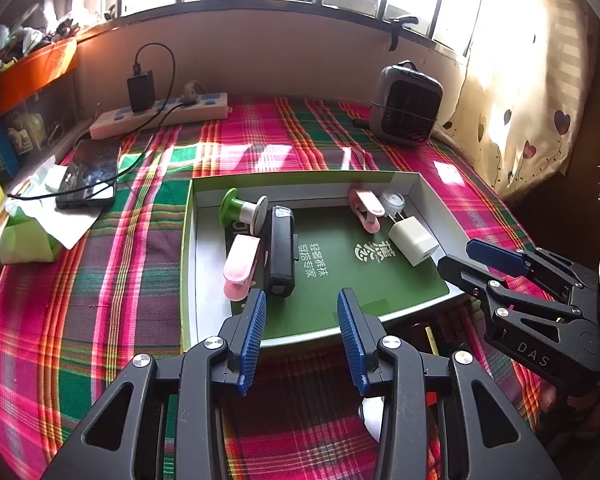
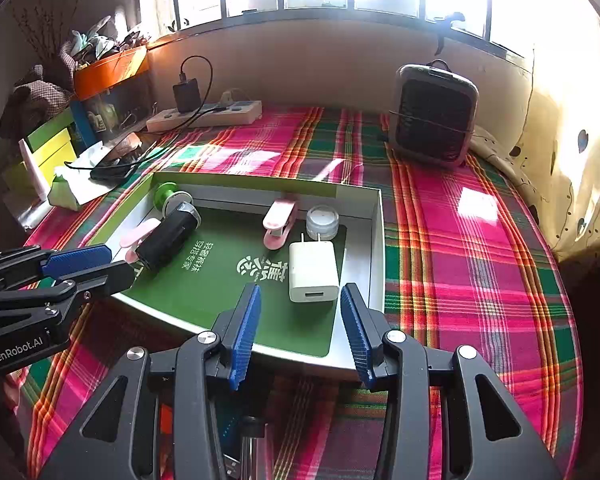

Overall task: Organize rigid objects
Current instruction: 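Withdraw both tools from the box toward the items on the cloth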

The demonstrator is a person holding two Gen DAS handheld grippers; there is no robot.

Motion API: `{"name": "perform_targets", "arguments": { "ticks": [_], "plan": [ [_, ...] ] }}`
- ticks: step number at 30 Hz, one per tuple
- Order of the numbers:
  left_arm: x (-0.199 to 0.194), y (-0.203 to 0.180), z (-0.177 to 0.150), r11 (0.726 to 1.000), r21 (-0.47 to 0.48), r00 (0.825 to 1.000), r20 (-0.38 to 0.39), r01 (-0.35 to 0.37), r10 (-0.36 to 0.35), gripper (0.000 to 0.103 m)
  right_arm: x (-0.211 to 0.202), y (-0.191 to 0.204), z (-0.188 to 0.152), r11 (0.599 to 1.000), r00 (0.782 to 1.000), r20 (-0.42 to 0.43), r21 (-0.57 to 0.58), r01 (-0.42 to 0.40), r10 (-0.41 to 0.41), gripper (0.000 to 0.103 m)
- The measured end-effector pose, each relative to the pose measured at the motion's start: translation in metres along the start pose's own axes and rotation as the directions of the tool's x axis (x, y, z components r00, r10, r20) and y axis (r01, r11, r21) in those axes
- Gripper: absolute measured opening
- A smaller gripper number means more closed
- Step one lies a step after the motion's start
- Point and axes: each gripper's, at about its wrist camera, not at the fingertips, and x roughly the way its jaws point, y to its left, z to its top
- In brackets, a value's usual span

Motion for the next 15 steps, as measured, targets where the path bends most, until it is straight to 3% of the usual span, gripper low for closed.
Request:
{"name": "perform_targets", "arguments": {
  "ticks": [15],
  "plan": [
    [-0.029,0.014,-0.038,0.996,-0.072,0.998,0.003,0.056,-0.056,0.036,-0.031,-0.007,-0.034,0.998,0.998,-0.023,0.039,-0.056,0.057,0.043]
  ]
}}
